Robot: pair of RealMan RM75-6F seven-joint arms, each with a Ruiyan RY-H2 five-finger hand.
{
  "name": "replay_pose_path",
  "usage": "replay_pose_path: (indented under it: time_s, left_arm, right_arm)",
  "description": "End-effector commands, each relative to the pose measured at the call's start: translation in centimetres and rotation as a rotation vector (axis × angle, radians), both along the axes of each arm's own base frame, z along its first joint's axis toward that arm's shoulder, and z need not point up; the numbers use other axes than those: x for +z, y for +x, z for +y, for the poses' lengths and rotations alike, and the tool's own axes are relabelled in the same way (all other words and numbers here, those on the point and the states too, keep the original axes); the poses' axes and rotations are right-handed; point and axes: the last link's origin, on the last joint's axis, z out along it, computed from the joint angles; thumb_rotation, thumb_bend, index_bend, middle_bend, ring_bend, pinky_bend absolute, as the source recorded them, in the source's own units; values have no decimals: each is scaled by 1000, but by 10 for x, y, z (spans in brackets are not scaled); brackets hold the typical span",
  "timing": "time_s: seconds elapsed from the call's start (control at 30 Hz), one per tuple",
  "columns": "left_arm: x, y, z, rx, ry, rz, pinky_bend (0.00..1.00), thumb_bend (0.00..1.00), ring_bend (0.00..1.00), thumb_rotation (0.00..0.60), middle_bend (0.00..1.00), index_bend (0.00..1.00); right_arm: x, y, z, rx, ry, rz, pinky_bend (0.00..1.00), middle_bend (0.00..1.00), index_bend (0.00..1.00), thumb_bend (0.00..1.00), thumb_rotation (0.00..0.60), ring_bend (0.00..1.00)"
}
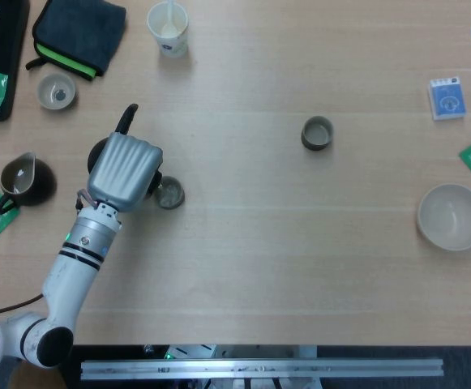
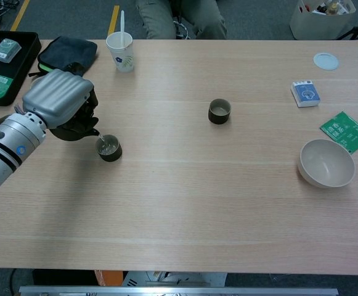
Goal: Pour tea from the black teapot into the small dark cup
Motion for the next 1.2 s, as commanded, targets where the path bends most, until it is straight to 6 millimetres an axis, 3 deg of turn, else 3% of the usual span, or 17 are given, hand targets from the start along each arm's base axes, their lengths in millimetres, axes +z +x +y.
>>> replay_pose_path:
  time_s: [0.03, 0.2, 0.6, 1.2]
  left_arm:
    - [0, 0, 0, -1, 0, -1, 108, 343, 898, 596, 1000, 910]
    - [1, -2, 2, 7, -12, -16, 108, 343, 888, 597, 1000, 902]
    - [4, -7, 7, 32, -49, -80, 108, 342, 873, 504, 1000, 882]
    - [21, -9, 41, 47, -31, -173, 108, 342, 863, 500, 1000, 874]
  right_arm:
    - [0, 0, 0, 0, 1, 0, 309, 296, 263, 211, 600, 206]
    - [0, 1, 0, 0, -1, 2, 309, 296, 263, 211, 600, 206]
    - [-2, 8, -2, 4, -2, 12, 309, 296, 263, 211, 600, 206]
    - [-3, 14, -3, 0, -9, 18, 309, 298, 263, 211, 600, 206]
